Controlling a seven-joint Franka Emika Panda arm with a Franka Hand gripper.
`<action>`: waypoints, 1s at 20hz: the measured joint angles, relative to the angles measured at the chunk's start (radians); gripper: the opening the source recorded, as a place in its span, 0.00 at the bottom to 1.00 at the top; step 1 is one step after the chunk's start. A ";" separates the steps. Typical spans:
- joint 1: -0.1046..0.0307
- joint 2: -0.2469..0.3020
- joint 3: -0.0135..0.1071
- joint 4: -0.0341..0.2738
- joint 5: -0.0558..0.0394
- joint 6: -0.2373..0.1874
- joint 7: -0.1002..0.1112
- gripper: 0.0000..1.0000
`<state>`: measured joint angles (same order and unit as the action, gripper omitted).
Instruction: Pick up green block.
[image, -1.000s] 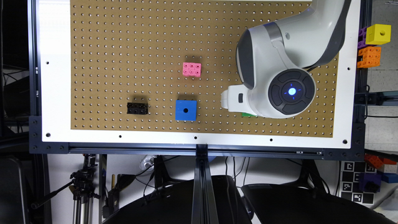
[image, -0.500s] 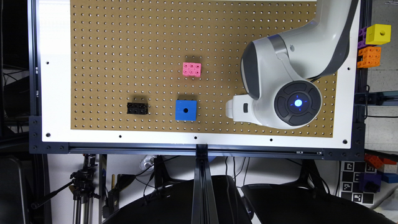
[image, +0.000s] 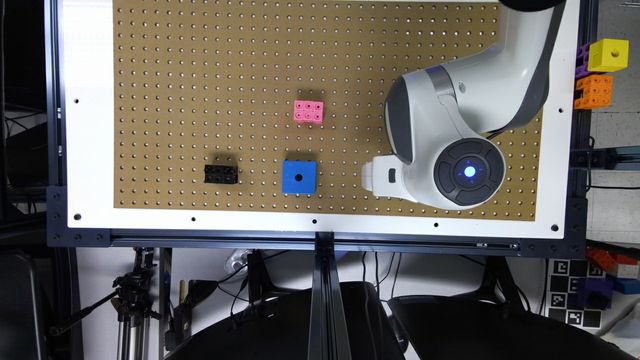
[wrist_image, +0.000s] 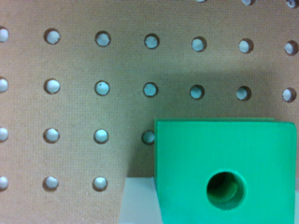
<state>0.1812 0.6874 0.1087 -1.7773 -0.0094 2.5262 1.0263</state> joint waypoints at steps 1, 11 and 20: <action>0.000 0.000 0.000 0.000 0.0000 0.000 0.000 0.00; -0.004 -0.016 -0.001 0.000 0.0000 -0.024 0.001 0.00; -0.004 -0.114 -0.001 0.000 0.0000 -0.135 0.004 0.00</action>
<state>0.1770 0.5733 0.1075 -1.7773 -0.0094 2.3915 1.0302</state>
